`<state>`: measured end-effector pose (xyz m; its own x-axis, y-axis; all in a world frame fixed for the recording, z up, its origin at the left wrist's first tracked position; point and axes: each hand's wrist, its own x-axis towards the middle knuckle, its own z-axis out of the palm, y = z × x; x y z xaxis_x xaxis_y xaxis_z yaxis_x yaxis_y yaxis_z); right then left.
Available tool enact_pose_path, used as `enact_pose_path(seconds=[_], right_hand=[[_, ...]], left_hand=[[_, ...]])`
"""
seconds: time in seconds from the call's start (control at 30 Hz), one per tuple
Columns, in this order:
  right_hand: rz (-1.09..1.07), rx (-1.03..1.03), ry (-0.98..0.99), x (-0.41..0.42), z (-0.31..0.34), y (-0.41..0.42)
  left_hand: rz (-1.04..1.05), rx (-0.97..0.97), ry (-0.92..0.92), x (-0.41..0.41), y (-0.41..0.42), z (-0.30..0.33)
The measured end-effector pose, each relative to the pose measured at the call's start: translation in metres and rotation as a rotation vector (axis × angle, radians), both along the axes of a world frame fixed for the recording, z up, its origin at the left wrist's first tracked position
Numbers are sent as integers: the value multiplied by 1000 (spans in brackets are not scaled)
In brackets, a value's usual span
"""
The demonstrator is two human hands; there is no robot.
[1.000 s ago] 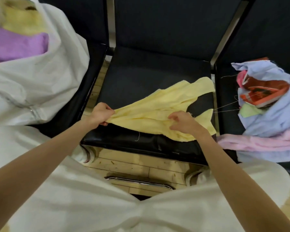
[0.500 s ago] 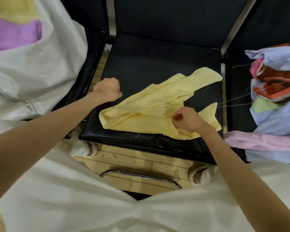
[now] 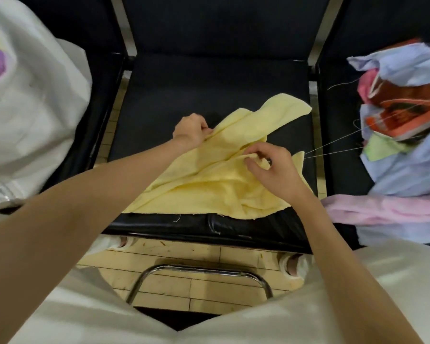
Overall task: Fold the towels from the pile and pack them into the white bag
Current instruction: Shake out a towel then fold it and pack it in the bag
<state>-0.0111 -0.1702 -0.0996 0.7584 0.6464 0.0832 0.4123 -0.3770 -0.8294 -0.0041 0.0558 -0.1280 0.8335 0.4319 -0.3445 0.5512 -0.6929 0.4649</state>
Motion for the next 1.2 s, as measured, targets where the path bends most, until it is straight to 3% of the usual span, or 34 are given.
enact_pose_path(seconds=[0.27,0.33,0.4,0.47,0.5,0.57,0.63,0.77,1.07,1.2], right_hand=[[75,-55,70,-8,-1,-6],[99,-129,95,-6,2,-8],[127,-213,141,-2,6,-13],[149,-289,188,2,9,-19],[156,-322,213,4,10,-22],[175,-382,240,6,11,-26],[197,-413,247,8,12,-28],[217,-422,249,8,12,-30],[155,-338,251,12,12,-35],[106,-274,232,14,15,-36]], left_hand=[[-138,-57,-169,12,-16,-7],[-76,-111,-280,16,-27,-2],[-101,2,-497,14,-38,3],[-352,100,-617,4,-45,5],[-529,84,-583,-2,-46,4],[-722,-44,-339,-14,-46,3],[-631,-146,-266,-20,-44,0],[-276,-136,-385,-21,-42,2],[-51,-144,-115,-6,-65,-6],[33,-186,-146,-3,-68,-9]])
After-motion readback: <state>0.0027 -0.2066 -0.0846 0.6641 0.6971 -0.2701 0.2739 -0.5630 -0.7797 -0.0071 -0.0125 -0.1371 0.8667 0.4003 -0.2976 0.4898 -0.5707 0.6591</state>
